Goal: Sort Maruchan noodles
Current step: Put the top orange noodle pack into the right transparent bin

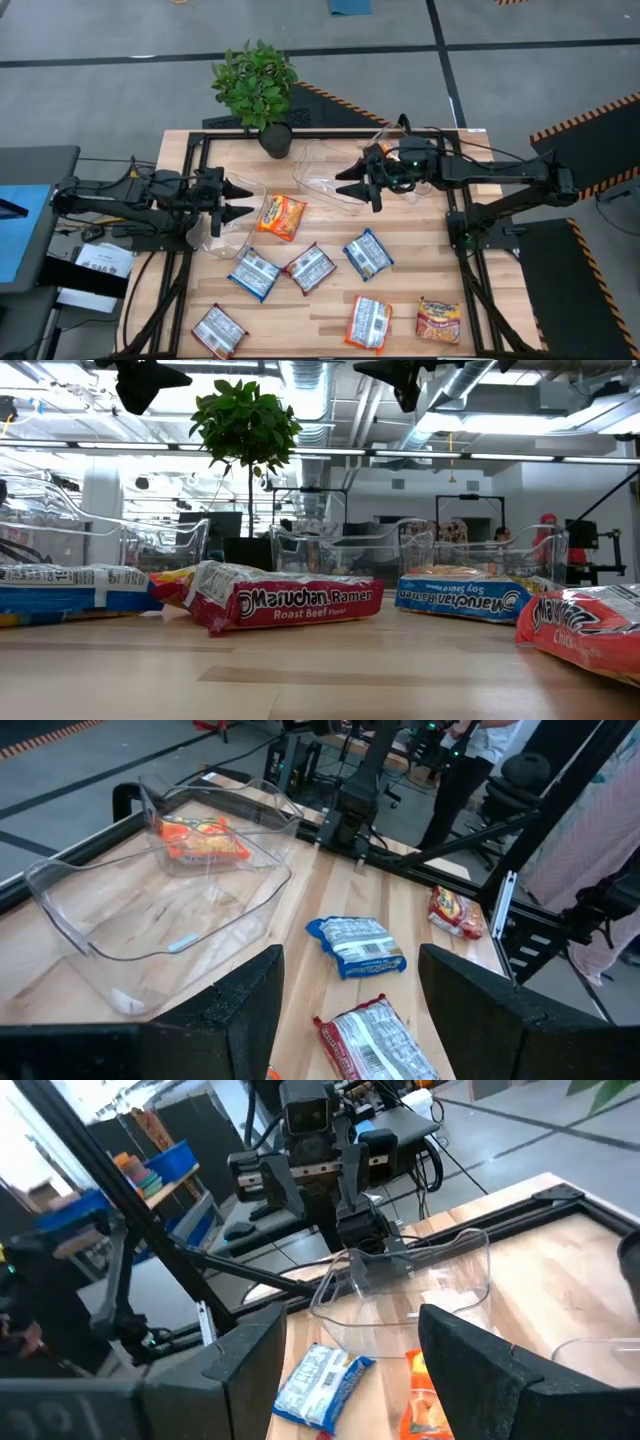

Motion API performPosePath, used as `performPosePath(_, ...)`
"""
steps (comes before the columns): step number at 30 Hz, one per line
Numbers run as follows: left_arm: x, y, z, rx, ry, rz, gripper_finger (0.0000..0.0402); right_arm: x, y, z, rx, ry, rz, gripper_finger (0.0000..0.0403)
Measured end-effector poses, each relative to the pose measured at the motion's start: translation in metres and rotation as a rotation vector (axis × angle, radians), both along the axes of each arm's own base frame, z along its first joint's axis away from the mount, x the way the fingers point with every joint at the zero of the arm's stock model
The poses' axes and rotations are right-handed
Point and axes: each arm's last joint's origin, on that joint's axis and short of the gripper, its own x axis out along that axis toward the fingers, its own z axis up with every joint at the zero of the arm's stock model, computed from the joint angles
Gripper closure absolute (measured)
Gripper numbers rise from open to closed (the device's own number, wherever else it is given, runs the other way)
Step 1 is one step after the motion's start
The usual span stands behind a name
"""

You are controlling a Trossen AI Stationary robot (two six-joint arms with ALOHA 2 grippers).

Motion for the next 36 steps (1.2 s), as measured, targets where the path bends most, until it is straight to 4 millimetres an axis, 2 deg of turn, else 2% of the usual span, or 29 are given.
performPosePath(4, 0.0, 0.0, -0.001, 0.034, 0.011, 0.006, 0.0184, -0.001, 0.0, -0.007, 0.005, 0.078, 0.002, 0.0147)
performPosePath(14, 0.0, 0.001, -0.001, 0.067, 0.017, 0.016, 0.0184, -0.016, 0.009, -0.042, 0.115, 0.464, 0.13, 0.0147)
performPosePath(19, 0.0, 0.001, -0.001, 0.082, 0.019, 0.015, 0.0184, -0.03, 0.028, -0.058, 0.182, 0.704, 0.251, 0.0147)
performPosePath(23, 0.0, 0.001, -0.001, 0.082, 0.019, 0.015, 0.0184, -0.04, 0.05, -0.067, 0.14, 0.842, 0.325, 0.0147)
performPosePath(27, 0.0, 0.001, -0.001, 0.083, 0.019, 0.016, 0.0184, -0.044, 0.065, -0.07, 0.027, 0.894, 0.281, 0.0147)
performPosePath(31, 0.0, 0.001, -0.001, 0.083, 0.019, 0.016, 0.0184, -0.046, 0.07, -0.074, -0.052, 0.912, 0.207, 0.0147)
performPosePath(36, 0.0, 0.001, -0.001, 0.071, 0.018, 0.018, 0.0184, -0.059, 0.063, -0.099, 0.041, 0.957, 0.112, 0.0147)
